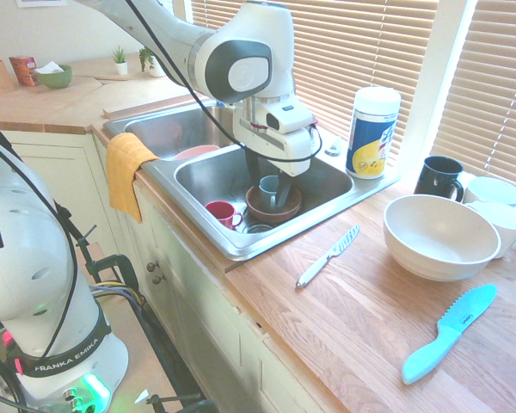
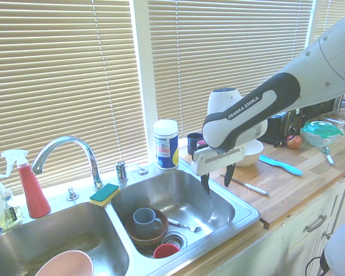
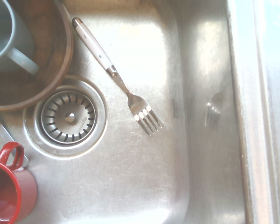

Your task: Put the knife into the sink

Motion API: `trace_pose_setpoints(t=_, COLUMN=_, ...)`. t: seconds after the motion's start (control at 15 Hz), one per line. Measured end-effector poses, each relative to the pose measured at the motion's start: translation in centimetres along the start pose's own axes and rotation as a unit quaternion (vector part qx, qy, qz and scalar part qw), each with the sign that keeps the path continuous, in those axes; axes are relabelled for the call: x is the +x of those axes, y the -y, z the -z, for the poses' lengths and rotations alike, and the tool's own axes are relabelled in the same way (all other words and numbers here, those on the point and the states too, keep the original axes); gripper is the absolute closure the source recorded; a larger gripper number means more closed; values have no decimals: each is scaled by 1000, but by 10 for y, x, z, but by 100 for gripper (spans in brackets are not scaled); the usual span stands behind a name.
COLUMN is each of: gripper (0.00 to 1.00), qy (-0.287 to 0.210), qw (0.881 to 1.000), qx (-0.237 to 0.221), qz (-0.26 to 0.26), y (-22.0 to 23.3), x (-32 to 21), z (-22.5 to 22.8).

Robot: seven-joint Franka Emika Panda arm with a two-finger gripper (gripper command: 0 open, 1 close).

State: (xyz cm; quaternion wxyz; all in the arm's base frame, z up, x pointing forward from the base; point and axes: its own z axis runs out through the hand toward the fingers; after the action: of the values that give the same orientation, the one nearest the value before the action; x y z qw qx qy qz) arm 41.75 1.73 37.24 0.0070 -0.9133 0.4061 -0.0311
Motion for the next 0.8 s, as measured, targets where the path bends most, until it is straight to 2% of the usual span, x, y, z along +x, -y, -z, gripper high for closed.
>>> trace_pose_setpoints(t=0.33, gripper=0, qy=-2, qw=1000, qx=1, qz=13, y=-10, x=12, z=1)
trace_pose_setpoints(t=0.53, gripper=0, qy=-1, qw=999, qx=8, qz=45, y=-39, x=42, z=14)
trace_pose_setpoints(t=0.8, gripper=0, qy=1, qw=995, qx=-10, qz=96, y=-85, x=74, z=22)
